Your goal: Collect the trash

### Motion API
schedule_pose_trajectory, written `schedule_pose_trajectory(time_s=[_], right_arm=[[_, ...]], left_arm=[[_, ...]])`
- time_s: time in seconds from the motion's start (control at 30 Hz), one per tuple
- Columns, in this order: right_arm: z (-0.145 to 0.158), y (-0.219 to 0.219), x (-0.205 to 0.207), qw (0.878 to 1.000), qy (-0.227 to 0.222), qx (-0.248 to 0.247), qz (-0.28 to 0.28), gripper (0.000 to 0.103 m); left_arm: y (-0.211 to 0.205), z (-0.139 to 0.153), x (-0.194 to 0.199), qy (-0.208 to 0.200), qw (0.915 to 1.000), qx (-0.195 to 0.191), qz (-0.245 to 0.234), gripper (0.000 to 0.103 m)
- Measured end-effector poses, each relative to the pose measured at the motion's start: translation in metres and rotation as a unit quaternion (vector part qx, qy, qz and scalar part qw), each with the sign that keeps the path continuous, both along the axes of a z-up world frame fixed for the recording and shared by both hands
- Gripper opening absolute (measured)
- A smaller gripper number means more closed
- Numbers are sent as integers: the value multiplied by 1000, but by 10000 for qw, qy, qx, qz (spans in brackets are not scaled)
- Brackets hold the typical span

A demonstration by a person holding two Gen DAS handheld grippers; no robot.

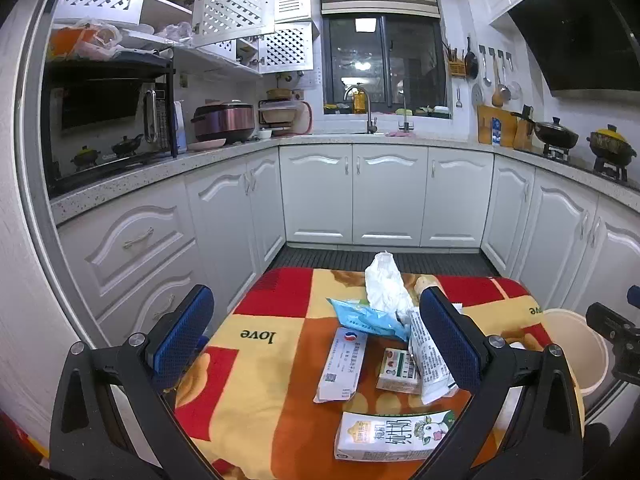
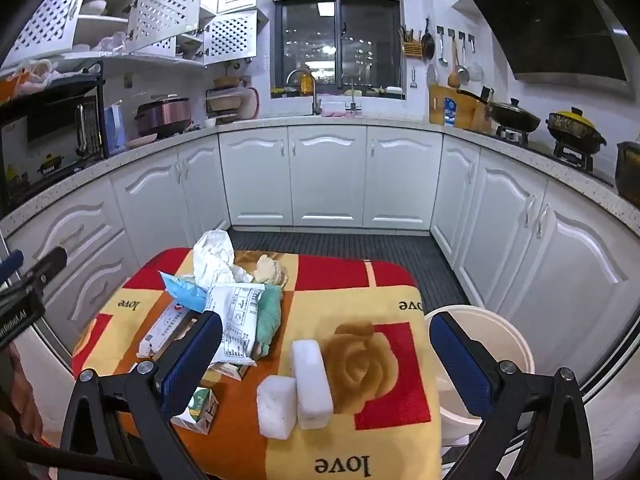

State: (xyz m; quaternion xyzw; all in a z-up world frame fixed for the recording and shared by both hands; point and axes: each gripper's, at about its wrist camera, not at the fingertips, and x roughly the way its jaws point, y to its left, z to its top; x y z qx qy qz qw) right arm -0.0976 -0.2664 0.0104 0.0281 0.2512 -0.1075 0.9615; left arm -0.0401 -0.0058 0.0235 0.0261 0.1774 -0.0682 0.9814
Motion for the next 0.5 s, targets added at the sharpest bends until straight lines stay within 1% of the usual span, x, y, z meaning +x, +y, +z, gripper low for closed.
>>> schedule_pose_trajectory(time_s=[0.07, 0.17, 0.23, 0.5], right_arm=[[-1, 0, 1, 10000, 2, 30, 28, 103], [-2, 2, 4, 10000, 49, -51, 27, 103], [-2, 3, 4, 10000, 38, -26, 62, 103], [0, 3, 3, 9999, -45, 21, 91, 103]], left_arm=[[-4, -4, 2, 12, 10000, 12, 27, 102], [-4, -5, 3, 104, 9999, -28, 32, 102], [-5, -5, 2, 120, 9999, 22, 59, 102], [-9, -3, -6, 29, 9999, 89, 117, 102]])
